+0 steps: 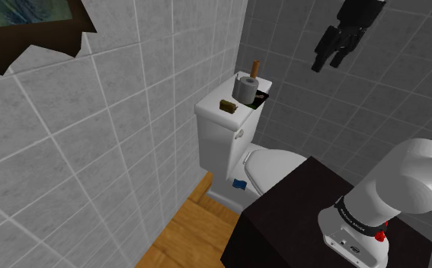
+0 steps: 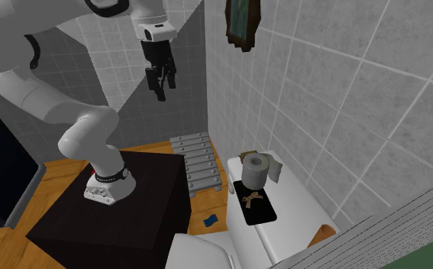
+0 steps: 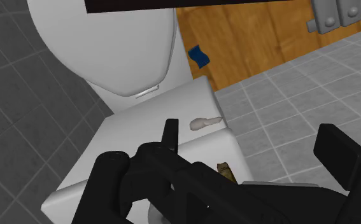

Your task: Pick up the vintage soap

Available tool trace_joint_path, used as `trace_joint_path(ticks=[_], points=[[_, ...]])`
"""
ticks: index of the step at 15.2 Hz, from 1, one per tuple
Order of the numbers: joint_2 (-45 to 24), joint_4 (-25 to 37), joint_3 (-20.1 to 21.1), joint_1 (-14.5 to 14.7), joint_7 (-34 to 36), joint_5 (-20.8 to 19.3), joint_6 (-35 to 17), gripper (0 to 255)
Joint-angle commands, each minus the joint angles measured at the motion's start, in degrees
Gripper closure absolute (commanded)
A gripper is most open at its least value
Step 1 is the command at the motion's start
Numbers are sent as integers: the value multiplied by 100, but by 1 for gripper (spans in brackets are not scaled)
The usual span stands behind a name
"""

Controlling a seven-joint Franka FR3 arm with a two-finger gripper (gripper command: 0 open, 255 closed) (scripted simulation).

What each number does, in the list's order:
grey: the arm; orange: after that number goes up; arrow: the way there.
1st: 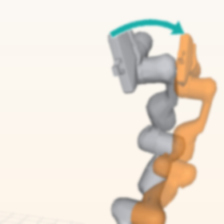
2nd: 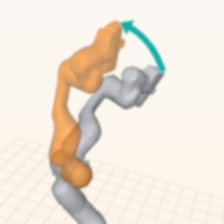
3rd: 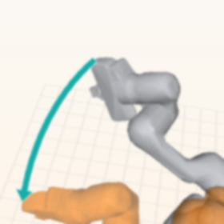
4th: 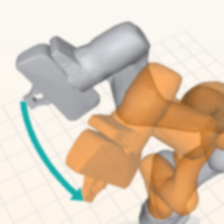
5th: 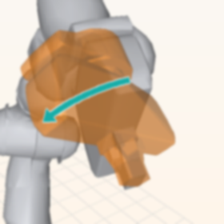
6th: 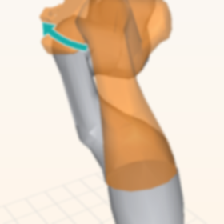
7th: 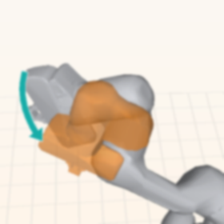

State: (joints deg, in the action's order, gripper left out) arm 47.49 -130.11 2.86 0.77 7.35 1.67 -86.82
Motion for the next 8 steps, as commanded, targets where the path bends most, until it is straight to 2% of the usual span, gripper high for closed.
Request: trace_joint_path(ticks=[1,8], points=[[0,0,0,0,0,0,0,0],[-1152,-133,-94,122,-574,-173,-1137,0]])
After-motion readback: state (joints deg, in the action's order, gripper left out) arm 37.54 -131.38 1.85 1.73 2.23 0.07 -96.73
